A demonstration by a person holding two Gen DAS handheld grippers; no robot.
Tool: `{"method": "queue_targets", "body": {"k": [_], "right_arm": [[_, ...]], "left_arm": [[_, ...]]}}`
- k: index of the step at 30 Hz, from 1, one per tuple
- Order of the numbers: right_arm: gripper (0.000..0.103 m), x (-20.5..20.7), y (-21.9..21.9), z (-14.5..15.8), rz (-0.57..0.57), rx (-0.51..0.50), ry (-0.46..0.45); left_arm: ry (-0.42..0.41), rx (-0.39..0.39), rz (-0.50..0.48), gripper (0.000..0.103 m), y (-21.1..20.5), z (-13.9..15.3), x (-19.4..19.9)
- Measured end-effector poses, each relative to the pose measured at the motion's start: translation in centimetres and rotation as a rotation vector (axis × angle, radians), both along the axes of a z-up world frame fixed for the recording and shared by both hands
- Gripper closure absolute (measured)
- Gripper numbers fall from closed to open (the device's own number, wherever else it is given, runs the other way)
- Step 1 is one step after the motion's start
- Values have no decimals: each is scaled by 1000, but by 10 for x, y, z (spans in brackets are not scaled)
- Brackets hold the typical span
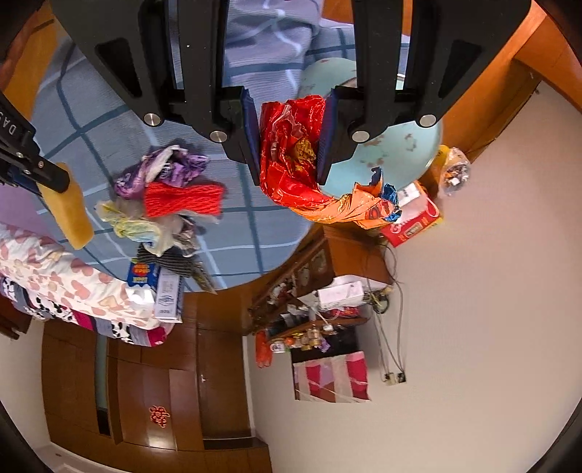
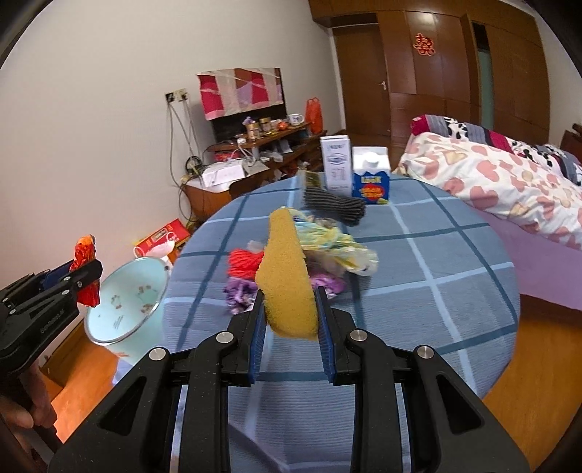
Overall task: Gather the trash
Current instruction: 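Carry the wrapper and sponge from the table over the blue bucket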
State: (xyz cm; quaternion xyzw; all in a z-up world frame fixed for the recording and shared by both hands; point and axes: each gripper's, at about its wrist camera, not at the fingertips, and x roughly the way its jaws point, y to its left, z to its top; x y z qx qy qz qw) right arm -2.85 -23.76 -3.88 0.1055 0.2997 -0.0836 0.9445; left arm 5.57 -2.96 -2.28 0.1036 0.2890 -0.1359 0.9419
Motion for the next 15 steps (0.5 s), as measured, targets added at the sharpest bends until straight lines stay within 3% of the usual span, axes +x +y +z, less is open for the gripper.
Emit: {"method": "queue_targets", "body": {"k": [15], "right_arm": [[76,24,47,5,108,-20,3]], "left_arm": [[4,4,96,74,40,-2,10]]}}
